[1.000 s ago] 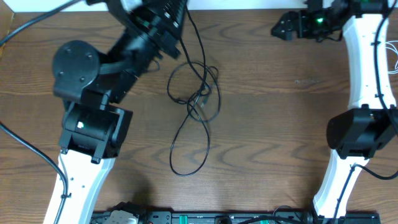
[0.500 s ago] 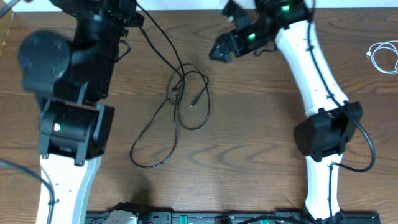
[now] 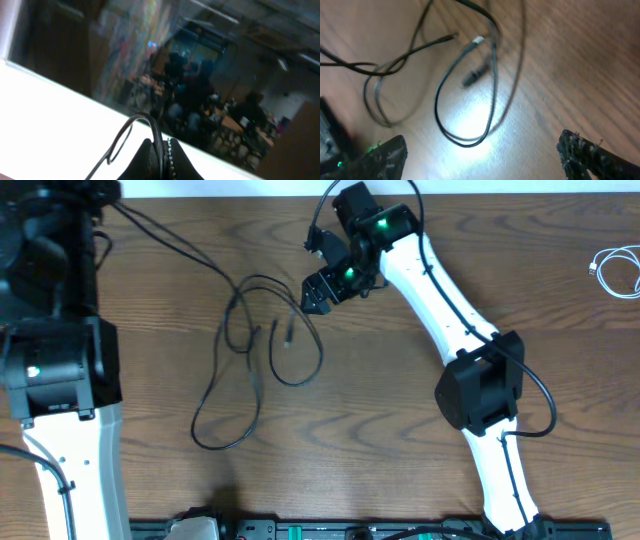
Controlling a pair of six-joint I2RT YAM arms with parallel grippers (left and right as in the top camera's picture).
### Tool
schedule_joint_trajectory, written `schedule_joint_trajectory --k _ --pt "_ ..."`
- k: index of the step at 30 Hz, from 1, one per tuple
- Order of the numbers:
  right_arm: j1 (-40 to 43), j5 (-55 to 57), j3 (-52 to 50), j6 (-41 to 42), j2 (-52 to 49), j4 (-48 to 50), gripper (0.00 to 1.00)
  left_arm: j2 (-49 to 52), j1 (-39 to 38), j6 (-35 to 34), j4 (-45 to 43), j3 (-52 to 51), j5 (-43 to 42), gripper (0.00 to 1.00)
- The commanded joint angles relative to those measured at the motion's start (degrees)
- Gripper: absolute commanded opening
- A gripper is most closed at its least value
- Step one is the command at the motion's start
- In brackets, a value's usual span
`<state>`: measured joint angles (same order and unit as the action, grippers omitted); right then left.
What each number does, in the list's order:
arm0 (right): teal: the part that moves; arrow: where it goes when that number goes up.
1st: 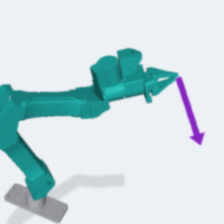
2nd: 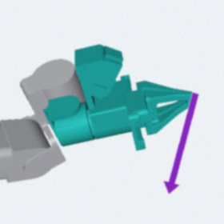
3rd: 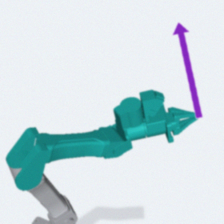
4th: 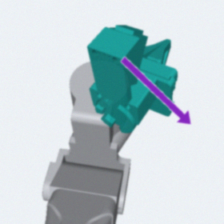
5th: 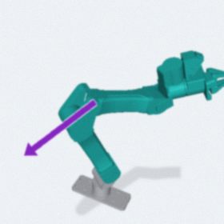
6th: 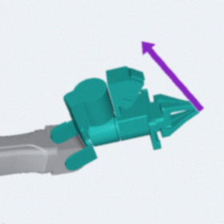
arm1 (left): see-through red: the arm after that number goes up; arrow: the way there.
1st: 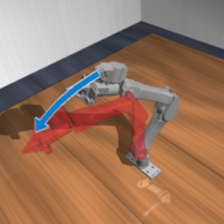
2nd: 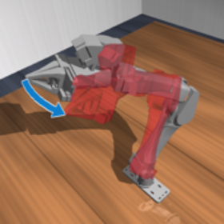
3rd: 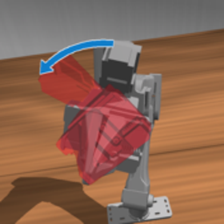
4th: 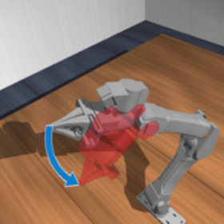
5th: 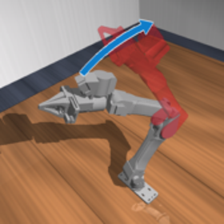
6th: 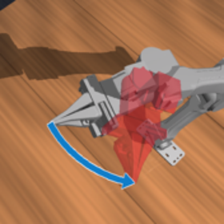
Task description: Untangle cables
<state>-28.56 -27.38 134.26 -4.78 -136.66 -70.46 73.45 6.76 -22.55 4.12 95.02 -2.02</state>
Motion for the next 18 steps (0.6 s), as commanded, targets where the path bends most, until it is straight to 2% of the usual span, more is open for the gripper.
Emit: schedule_joint_trajectory --k 1,13,16,18 --pt "-2.25 3.48 -0.09 5.14 -4.15 2.1 0.9 -1.62 2.27 0.9 -0.94 2.51 0.57 0.07" --pt "-9.33 3.08 -0.11 6.01 -11.85 15.52 0.87 -1.99 2.49 0.9 -0.39 2.51 0.52 0.07" --pt "-10.58 3.74 -0.11 6.01 -13.25 20.15 0.84 -1.99 2.49 0.9 0.5 2.51 -0.35 0.07" --pt "-11.54 6.8 -0.11 6.01 -14.25 23.61 0.79 -1.99 2.49 0.87 1.4 2.51 -0.35 0.07"
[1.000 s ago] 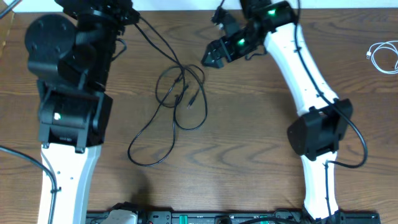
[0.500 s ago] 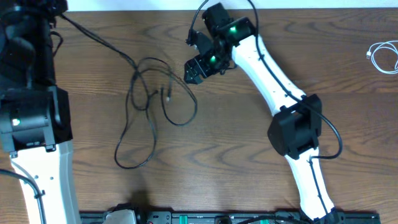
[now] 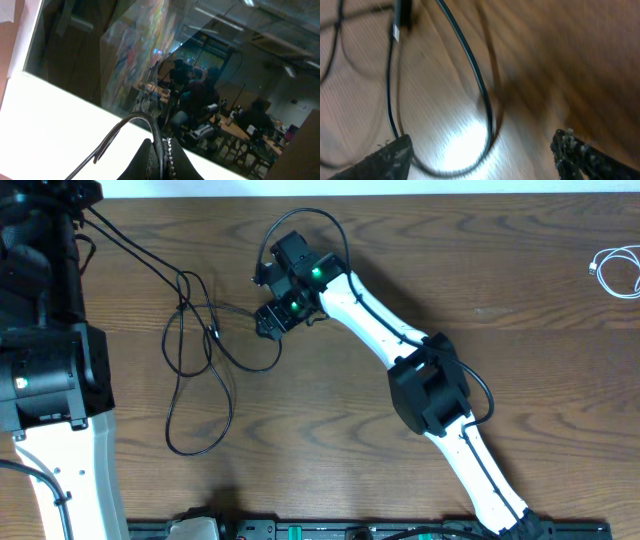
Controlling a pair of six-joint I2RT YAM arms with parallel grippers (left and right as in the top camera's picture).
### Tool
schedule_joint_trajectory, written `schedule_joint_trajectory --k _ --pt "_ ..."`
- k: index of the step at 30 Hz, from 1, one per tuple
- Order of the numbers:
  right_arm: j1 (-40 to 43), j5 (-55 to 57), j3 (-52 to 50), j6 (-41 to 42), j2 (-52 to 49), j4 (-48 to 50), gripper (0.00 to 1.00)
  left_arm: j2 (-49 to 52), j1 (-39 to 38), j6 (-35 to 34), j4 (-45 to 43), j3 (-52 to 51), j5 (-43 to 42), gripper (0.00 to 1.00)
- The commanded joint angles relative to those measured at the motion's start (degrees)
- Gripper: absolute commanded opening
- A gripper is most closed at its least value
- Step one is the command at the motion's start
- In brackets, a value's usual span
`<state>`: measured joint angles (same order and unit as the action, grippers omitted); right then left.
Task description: Untangle cables
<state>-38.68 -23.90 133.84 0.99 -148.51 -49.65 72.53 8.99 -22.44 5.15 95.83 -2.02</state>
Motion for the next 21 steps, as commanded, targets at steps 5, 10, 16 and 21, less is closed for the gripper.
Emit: schedule_joint_trajectory --k 5,10,16,21 --pt "-3.67 11.06 0.26 0.26 -4.63 5.97 0.71 -1.07 0.26 0.76 1.68 1.7 -2.51 0.07" --pt "-4.55 15.76 0.26 3.82 -7.43 6.99 0.53 -1.07 0.26 0.72 2.97 1.7 -4.37 0.07" --pt "-3.3 17.27 0.5 7.78 -8.31 4.9 0.01 -1.07 0.26 -0.33 5.09 1.7 -5.92 0.07" --pt "1.09 36.54 2.38 11.82 -1.2 -4.7 0.01 -1.05 0.26 -0.35 5.7 1.68 -5.97 0.08"
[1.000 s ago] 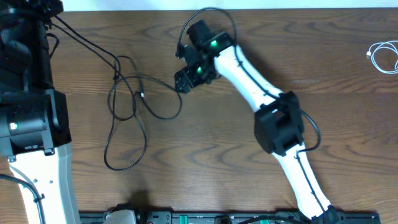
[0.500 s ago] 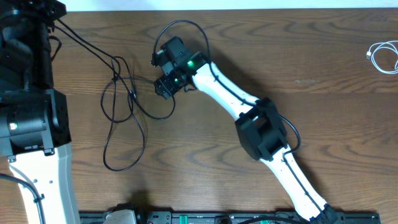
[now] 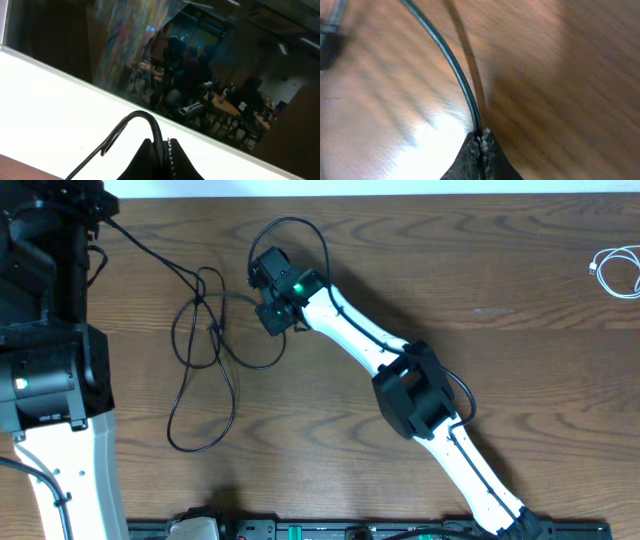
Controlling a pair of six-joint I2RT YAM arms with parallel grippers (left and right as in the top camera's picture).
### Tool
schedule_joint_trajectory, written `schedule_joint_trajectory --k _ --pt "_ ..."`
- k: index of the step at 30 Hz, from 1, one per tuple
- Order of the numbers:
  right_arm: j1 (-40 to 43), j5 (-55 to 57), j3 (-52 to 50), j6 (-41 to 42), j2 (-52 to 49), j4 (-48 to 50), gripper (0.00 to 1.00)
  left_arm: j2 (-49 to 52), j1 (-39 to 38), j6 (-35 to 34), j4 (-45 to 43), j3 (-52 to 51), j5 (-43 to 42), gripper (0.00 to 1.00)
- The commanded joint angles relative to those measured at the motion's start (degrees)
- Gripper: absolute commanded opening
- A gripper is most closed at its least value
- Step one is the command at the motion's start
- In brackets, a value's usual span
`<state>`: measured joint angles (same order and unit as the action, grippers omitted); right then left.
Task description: Untangle cables
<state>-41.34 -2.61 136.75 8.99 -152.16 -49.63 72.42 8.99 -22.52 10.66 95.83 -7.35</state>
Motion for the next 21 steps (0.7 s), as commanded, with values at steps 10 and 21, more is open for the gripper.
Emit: schedule_joint_trajectory --k 10,21 --pt "24.3 25.62 -0.59 -1.38 5.84 -20.2 0.01 -0.94 0.26 -0.2 0.0 1.68 -0.52 0.07" --pt "41.57 5.79 -0.57 -1.42 6.56 -25.27 0.01 -0.79 0.26 -0.02 3.89 1.68 6.54 0.07"
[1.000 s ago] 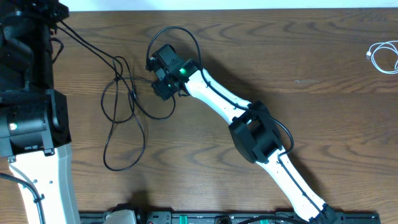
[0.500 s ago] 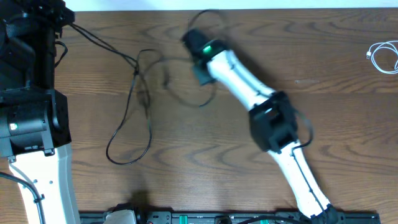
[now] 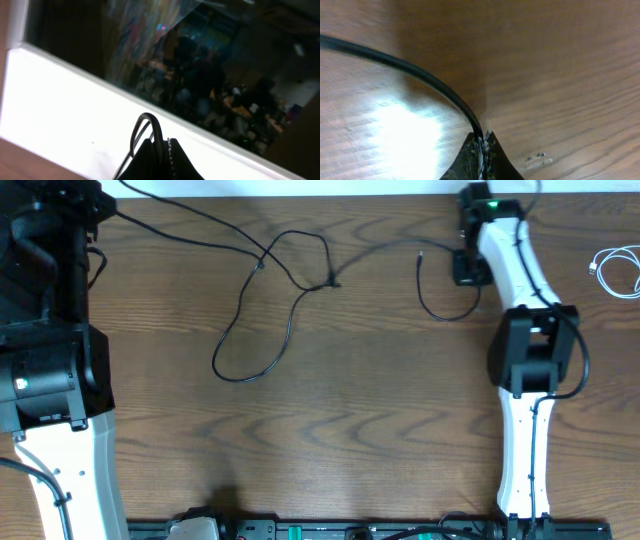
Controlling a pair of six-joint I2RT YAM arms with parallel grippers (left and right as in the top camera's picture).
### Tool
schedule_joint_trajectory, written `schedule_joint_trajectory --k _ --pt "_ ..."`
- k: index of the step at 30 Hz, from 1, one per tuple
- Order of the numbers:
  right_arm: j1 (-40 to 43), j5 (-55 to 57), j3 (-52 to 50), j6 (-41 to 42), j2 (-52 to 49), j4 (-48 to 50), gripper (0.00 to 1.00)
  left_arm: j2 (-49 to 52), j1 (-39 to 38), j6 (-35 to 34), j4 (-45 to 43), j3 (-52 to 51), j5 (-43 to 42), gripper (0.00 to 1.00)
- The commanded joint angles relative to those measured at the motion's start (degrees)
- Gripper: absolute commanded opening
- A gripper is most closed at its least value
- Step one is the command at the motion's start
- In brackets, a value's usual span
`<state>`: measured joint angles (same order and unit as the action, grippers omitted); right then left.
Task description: Untangle cables
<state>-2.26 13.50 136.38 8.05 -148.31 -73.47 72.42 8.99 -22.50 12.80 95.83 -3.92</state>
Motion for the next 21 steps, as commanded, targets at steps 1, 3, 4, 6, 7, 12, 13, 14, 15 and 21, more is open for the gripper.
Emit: schedule_joint_trajectory --k 1,3,4,6,7,12,13,14,15,21 --pt "2.91 -13.55 -0.2 -1.25 2.71 -1.97 0.01 -0.61 0.24 -0.2 3.5 1.68 2.89 0.07" --pt "3.43 -23.91 -0.17 -6.86 2.73 -2.6 0.01 -0.2 0.0 -0.94 7.96 1.68 1.92 0.08" --pt "3.45 -29.46 -0.17 -10.56 2.93 -2.71 0.03 -0.04 -0.13 -0.94 9.44 1.68 0.81 0.07" --pt "2.97 -37.94 -0.17 -15.82 3.76 -2.64 0.13 0.5 -0.33 -0.92 12.2 1.68 -2.16 0.07" --pt "2.6 -40.57 0.02 -17.49 4.68 -2.62 0.16 0.57 -0.44 -0.92 12.57 1.68 -3.02 0.07" --pt "-0.2 -45.48 0.83 -22.12 12.0 -1.42 0.6 0.2 -0.44 -2.05 9.84 1.68 -6.19 0.07" --pt "-1.36 -44.81 0.83 -22.32 14.14 -0.55 0.73 0.04 -0.44 -2.58 8.66 1.68 -7.26 0.07" --pt "-2.99 -44.0 0.83 -22.27 16.59 0.9 0.88 -0.2 -0.44 -3.87 7.17 1.68 -8.61 0.07" --pt "-3.82 -43.95 0.83 -22.27 17.62 1.6 0.95 -0.26 -0.44 -4.68 6.12 1.68 -9.57 0.08" --pt "-12.46 -44.04 0.68 -22.32 19.5 5.95 0.99 -0.5 -0.44 -9.84 -0.37 1.68 -15.91 0.08"
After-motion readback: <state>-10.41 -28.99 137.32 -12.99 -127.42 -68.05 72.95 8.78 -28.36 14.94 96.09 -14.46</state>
